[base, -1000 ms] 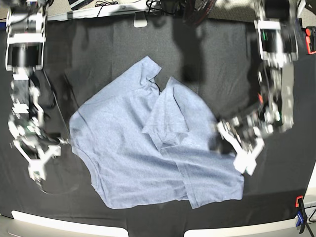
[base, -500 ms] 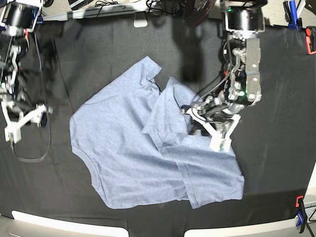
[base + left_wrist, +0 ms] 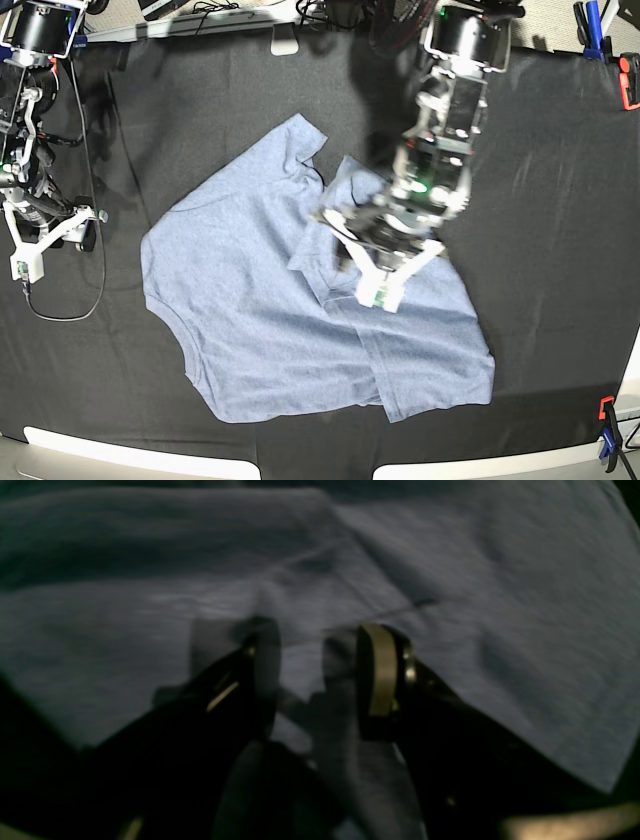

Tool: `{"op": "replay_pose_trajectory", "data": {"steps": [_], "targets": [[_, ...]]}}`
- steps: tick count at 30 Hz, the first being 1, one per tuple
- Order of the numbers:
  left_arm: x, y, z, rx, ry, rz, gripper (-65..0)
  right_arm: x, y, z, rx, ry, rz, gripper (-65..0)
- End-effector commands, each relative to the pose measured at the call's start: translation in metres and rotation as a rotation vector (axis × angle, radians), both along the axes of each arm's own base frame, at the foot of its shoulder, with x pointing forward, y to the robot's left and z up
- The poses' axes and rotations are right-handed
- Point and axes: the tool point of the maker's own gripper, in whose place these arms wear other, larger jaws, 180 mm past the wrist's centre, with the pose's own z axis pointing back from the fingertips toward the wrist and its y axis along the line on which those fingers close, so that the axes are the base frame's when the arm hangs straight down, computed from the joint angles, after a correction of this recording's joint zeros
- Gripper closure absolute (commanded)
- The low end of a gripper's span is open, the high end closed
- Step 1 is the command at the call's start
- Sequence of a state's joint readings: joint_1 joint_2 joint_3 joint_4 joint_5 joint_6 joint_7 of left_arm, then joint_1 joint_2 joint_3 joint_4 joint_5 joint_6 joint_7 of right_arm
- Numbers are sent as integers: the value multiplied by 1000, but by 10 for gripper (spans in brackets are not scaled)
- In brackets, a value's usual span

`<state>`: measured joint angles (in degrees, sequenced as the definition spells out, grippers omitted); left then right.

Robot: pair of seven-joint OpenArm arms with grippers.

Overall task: Layout the t-shirt on the table in an organized manner, then fold the t-shirt properly
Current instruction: 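Grasp the folded-over shirt panel with the left gripper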

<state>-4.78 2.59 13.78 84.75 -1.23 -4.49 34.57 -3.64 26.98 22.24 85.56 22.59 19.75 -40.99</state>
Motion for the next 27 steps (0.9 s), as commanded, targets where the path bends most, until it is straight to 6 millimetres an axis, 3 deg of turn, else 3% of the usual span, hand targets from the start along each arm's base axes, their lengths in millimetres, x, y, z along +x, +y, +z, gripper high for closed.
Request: {"op": "replay_pose_trajectory", "data": {"steps": [1, 7, 10, 16, 18, 21, 24, 27], "targets": [[9, -8, 19, -29, -50, 1, -230, 11, -4, 21, -20, -65, 14, -316], [8, -26, 26, -63, -50, -4, -230, 11, -4, 20, -19, -61, 14, -316], [9, -15, 7, 6, -21, 42, -230, 10, -4, 19, -20, -54, 13, -316], [-2, -16, -31, 43, 54, 30, -228, 10, -4, 19, -19, -52, 13, -316], [-2, -16, -32, 41, 55, 30, -170, 10, -4, 19, -19, -53, 13, -316], [2, -19, -21, 22, 18, 32, 0, 10, -4, 19, -19, -54, 14, -316], [8, -18, 1, 6, -35, 42, 0, 10, -4, 19, -20, -54, 14, -316], [8, -13, 36, -27, -116, 60, 0, 11, -4, 20, -20, -59, 14, -316]]}}
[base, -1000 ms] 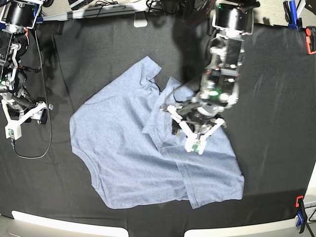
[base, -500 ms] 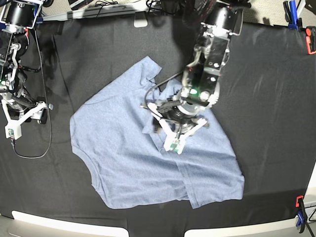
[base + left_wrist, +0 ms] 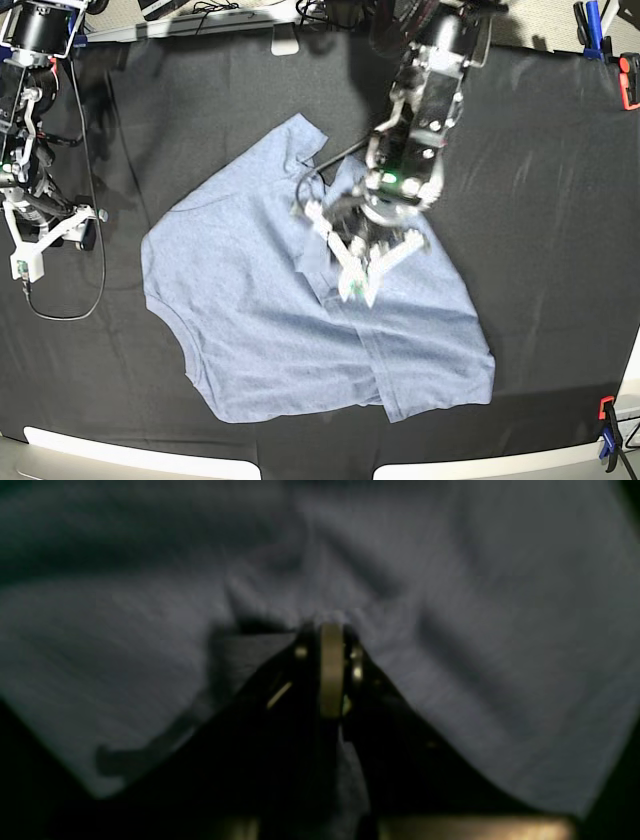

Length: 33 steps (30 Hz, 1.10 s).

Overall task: Layout the t-shirt on the table in an organized manner, then fold the t-shirt properly
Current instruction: 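Grasp the folded-over shirt panel with the left gripper, then drag the panel outward with the left gripper to unfold it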

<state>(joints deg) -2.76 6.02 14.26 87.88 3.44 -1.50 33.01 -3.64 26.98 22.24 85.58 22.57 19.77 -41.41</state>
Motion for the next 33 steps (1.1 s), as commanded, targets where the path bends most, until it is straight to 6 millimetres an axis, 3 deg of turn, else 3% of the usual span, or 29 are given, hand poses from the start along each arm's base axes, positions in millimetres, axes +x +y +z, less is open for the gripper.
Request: {"op": "replay_pose_trajectory", "data": {"steps": [1, 4, 7, 10, 15, 19, 23, 27, 33], "targets": [[7, -1, 29, -31, -86, 14, 0, 11, -4, 21, -20, -66, 14, -316], [-3, 14, 48, -30, -137, 33, 0, 11, -3, 21, -20, -65, 21, -316], [-17, 39, 33, 66, -123, 51, 0, 11, -2, 20, -19, -64, 29, -316], [-28, 93, 10, 219, -92, 188, 0, 11, -2, 20, -20, -58, 29, -316], [-51, 191, -12, 383, -37, 404, 0, 10, -1, 18, -19, -48, 29, -316], [-79, 250, -27, 342, 41, 546, 0, 9, -1, 17, -19, -39, 30, -316], [-104, 276, -39, 260, 90, 570, 0, 9, -1, 17, -19, -39, 30, -316], [-131, 308, -45, 286, 134, 610, 0, 8, -1, 16, -18, -31, 30, -316], [-141, 363, -25, 311, 100, 685, 0, 6, 8, 14, 16, -20, 69, -315]]}}
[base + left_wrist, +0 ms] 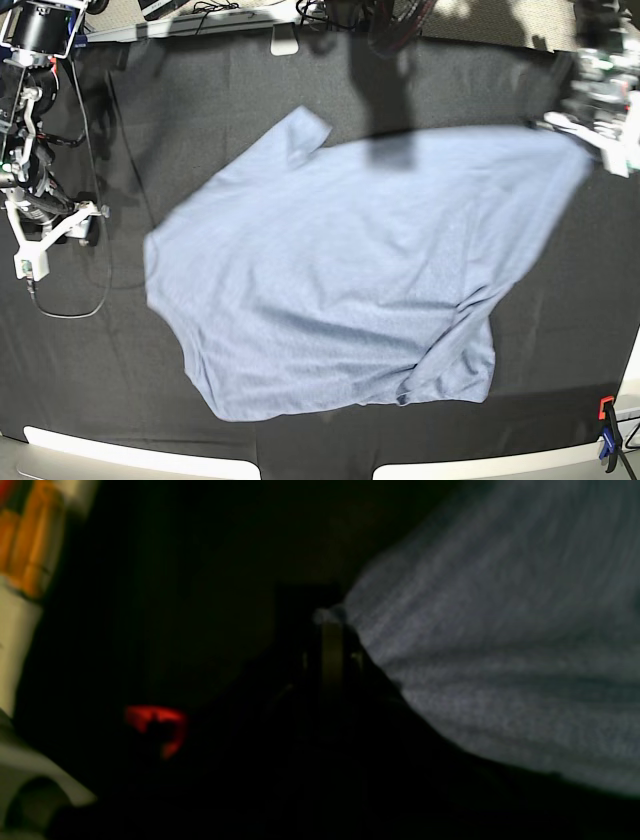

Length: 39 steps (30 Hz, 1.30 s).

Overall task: Layout the t-shirt on the table in an organized manner, then fold the t-shirt properly
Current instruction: 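Drag the panel outward with the left gripper to unfold it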

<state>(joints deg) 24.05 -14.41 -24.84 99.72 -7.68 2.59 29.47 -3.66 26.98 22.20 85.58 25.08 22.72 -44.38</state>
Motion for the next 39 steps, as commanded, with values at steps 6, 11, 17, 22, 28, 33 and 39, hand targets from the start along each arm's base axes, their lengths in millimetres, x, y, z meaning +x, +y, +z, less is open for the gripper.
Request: {"op": "replay_pose_trajectory", "data": {"steps": [6, 11, 17, 22, 28, 33, 39], "targets": [[-8, 19, 9, 48, 25, 4, 0, 8, 6, 17, 29, -38, 41, -315], [-29, 22, 3, 92, 61, -11, 0, 6, 6, 14, 30, -27, 42, -315], [-44, 27, -18, 73, 123, 12, 0, 0, 13, 14, 72, -28, 54, -315], [-55, 31, -33, 58, 167, 32, 0, -6, 13, 12, 63, -19, 57, -315], [-51, 30, -28, 63, 152, 25, -188, -6, 13, 13, 63, -20, 57, -315], [-25, 22, 7, 96, 48, -11, -324, -6, 13, 13, 64, -21, 57, -315], [55, -24, 60, -51, -214, -182, -321, -6, 18, 10, 79, -23, 57, -315]]}}
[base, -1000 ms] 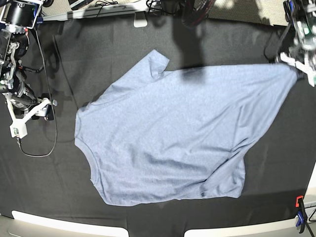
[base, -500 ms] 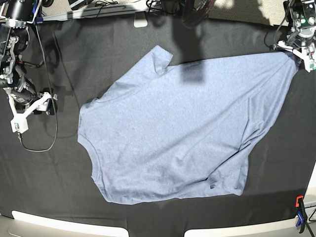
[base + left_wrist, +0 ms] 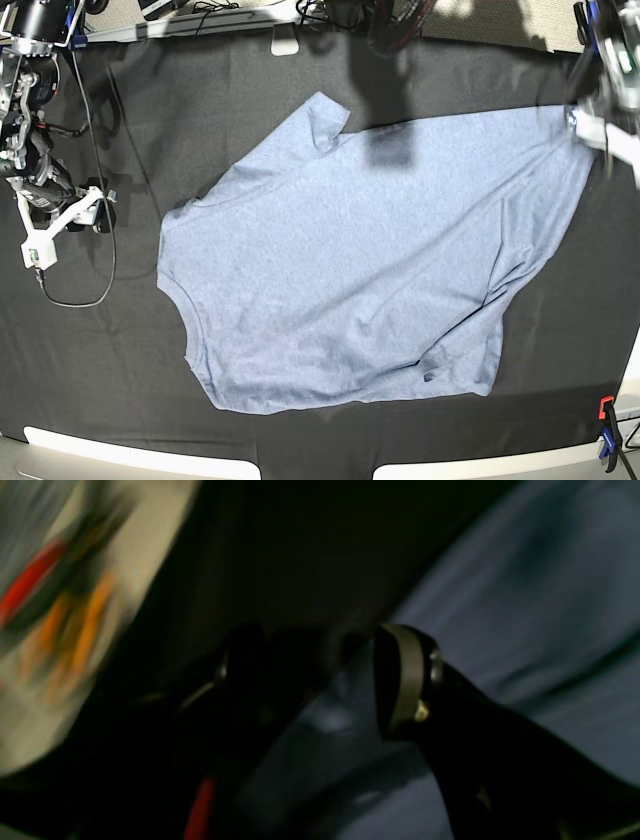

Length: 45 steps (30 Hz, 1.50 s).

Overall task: Layout the t-shirt on the table in an organized manner, then fold the t-shirt properly
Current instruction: 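Drag the panel outward with the left gripper to unfold it, then move the left gripper to the shirt hem and grasp it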

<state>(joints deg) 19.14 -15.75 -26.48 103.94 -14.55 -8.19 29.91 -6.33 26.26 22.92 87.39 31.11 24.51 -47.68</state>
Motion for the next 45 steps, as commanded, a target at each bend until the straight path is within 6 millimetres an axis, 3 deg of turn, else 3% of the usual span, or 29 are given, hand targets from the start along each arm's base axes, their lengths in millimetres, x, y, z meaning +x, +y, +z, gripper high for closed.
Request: {"op": "replay_pose_trajectory", "data": {"steps": [1, 6, 14, 21, 26, 29, 32, 37, 41, 45], "targets": [[18, -7, 17, -13, -75, -41, -320, 9, 0, 15, -6, -51, 14, -315], [92, -45, 32, -32, -164, -148, -320, 6, 16, 3, 22, -35, 20, -315], [204, -119, 14, 26, -145, -364, -320, 1, 35, -11, 74, -1, 17, -315], [266, -139, 4, 18, -95, -400, -320, -4, 38, -18, 70, 38, 19, -315], [287, -150, 8, -18, -137, -399, -320, -5, 36, -20, 56, 45, 18, -315], [288, -173, 10, -56, -158, -485, -320, -5, 36, -20, 55, 46, 18, -315], [288, -183, 10, -78, -179, -494, -320, -6, 36, -20, 55, 47, 18, -315], [287, -185, 4, -83, -172, -482, -319, -7, 36, -21, 55, 56, 19, -315], [282, -183, -11, -50, -128, -481, -250, -8, 36, -21, 54, 61, 20, -315], [278, -177, -22, -47, -108, -453, -228, -9, 36, -23, 54, 74, 21, -315]]}}
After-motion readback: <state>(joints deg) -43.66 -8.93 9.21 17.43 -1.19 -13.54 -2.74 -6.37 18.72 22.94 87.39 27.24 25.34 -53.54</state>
